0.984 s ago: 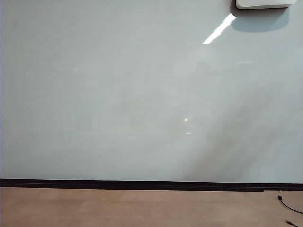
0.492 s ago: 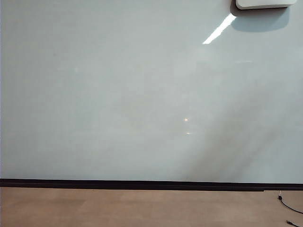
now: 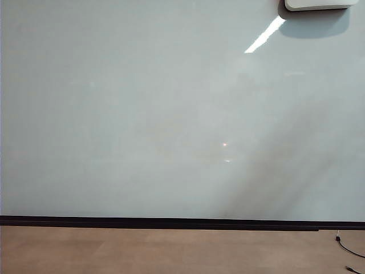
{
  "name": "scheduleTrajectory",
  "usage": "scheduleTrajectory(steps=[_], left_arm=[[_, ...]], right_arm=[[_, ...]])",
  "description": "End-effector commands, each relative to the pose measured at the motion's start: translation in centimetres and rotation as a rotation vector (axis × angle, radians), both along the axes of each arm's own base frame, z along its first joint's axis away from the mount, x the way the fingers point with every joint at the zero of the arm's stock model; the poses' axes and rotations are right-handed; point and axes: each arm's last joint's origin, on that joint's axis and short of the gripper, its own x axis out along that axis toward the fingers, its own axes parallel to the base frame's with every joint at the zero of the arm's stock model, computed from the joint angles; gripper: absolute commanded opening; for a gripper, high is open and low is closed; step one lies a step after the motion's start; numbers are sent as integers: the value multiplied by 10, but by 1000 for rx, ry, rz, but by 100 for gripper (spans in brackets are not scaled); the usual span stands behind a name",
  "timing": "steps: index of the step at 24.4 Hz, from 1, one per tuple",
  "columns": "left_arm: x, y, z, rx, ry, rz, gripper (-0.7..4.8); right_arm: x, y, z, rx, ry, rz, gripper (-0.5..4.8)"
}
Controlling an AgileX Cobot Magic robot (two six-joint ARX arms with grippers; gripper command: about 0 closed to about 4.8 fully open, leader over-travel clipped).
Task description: Pick up the pen on the shelf to the right of the whiteboard and draw a cross mark.
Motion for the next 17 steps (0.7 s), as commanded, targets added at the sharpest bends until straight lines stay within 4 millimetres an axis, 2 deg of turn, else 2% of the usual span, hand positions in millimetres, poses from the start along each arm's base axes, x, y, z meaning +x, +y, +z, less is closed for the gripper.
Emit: scheduleTrajectory(steps=[1,13,17], left_arm=[[0,0,2,4,-15,-1,-4],[0,0,2,4,-15,0,-4],[0,0,2,4,-15,-1,-4]], right_arm=[[1,-1,6,-9,0,-2,256],[28,-5,32,-49,24,44,256],[38,-9,33,-54,27,70,256]])
